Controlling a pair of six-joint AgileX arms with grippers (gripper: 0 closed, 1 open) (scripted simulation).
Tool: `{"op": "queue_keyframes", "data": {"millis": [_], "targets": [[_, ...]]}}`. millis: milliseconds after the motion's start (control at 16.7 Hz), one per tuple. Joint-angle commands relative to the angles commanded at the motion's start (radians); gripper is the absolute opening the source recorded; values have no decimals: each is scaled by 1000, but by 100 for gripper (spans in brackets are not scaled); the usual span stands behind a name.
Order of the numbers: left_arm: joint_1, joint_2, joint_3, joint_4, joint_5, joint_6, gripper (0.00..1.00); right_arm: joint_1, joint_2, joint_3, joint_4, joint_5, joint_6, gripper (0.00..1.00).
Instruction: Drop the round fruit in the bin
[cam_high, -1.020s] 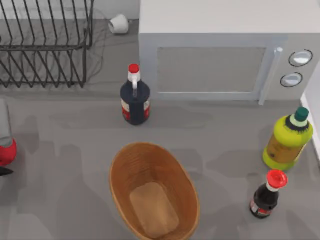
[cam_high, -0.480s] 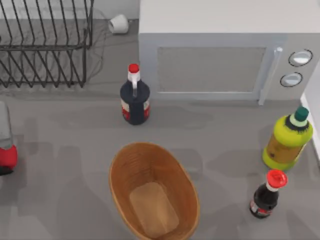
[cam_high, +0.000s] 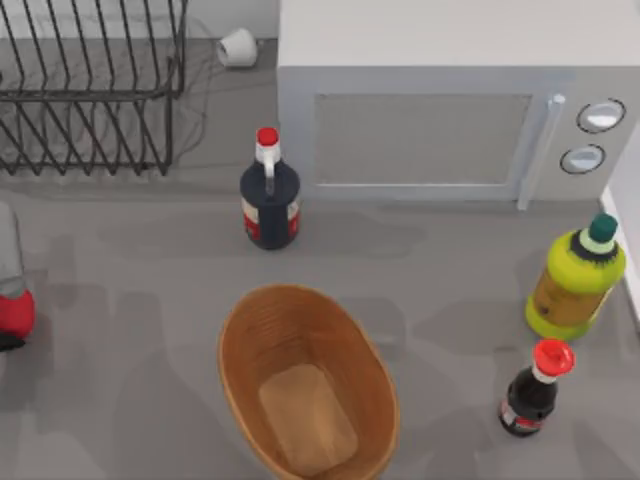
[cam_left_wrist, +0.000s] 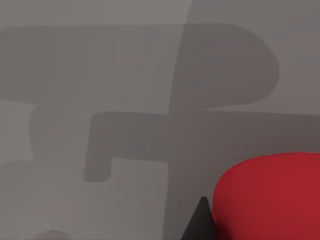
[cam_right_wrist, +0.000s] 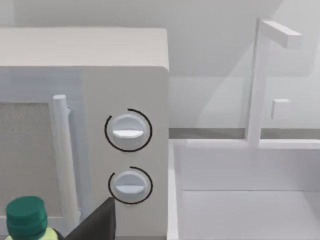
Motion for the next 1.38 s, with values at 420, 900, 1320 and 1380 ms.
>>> {"op": "queue_keyframes", "data": {"millis": [420, 900, 1320, 1380], "targets": [[7, -69, 167, -234, 3, 1, 0, 0, 0, 0, 0, 0, 0, 100], [-5, -200, 402, -599, -1, -9, 0, 0, 0, 0, 0, 0, 0, 100], [-37, -189, 419, -609, -13, -31, 0, 0, 0, 0, 0, 0, 0, 100], [-70, -180, 437, -620, -24, -53, 0, 0, 0, 0, 0, 0, 0, 100]]}}
